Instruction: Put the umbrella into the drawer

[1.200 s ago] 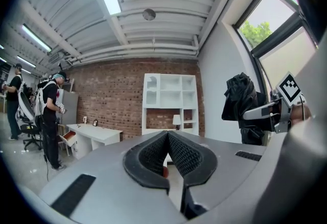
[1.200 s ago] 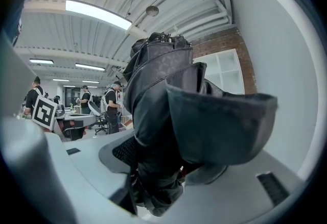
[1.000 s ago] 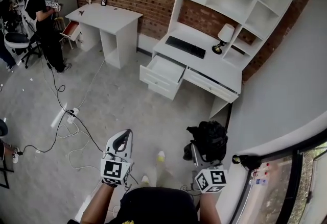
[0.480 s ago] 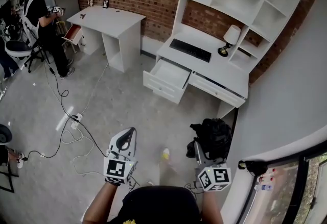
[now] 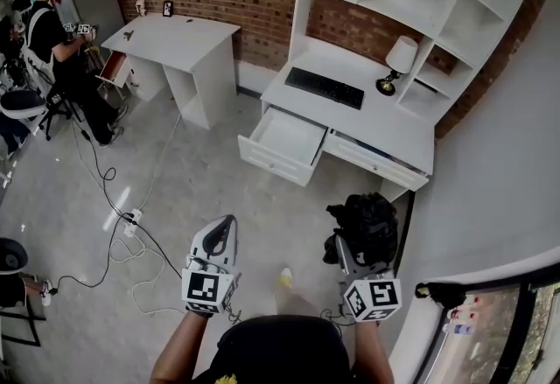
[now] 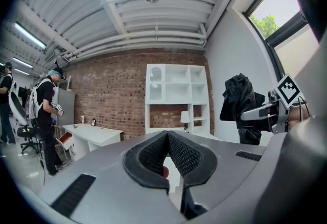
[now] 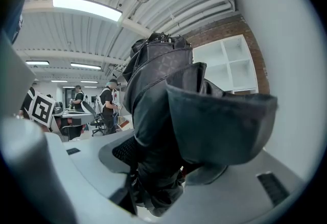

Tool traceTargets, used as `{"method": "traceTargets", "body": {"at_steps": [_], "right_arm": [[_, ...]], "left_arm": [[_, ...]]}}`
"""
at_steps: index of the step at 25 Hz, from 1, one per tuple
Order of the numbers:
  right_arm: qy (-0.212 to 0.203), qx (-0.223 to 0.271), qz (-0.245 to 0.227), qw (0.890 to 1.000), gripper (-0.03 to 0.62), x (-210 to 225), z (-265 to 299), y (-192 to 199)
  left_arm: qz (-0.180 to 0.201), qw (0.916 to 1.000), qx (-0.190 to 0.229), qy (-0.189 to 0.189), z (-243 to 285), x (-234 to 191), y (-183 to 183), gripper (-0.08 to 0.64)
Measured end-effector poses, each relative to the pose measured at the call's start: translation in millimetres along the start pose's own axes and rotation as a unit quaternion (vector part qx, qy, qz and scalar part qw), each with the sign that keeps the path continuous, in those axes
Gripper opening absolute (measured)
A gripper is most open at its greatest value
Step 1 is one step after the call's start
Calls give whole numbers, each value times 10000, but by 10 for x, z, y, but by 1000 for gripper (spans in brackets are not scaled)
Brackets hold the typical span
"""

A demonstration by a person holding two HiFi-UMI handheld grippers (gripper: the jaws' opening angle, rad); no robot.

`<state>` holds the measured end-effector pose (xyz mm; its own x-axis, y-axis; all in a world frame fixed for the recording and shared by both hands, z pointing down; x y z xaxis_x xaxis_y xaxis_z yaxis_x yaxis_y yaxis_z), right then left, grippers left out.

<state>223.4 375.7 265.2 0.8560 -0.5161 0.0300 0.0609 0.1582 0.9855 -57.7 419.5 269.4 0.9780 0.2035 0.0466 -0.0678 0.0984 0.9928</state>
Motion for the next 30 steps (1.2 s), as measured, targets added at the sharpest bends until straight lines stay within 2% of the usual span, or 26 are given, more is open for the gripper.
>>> {"method": "traceTargets", "body": {"at_steps": [8,18,30], "right_arm": [[-65,-162,62,9998,244,548,720,-141],[-306,-233,96,9992,244,1013,1593,-315],[-403,-207,117,9989,244,1510,2205,-375]], "left_arm": [[41,10000,13,61,927,-61,-222,17],[121,9998,18,-130,1807,-299,-414,17],[200,9996,12,-209,2571,-353,-475,17]]}}
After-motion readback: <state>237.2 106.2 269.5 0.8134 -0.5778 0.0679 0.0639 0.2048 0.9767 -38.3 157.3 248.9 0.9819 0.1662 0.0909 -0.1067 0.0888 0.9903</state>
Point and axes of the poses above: the fingertips, and each gripper's own axes: z forward along the fingers, x to its right, y out of its underside, the point moved 4 cm from there along -z, backward along the fingers, and after that the axes turned 1 degree about -x, right-handed, at the moved point
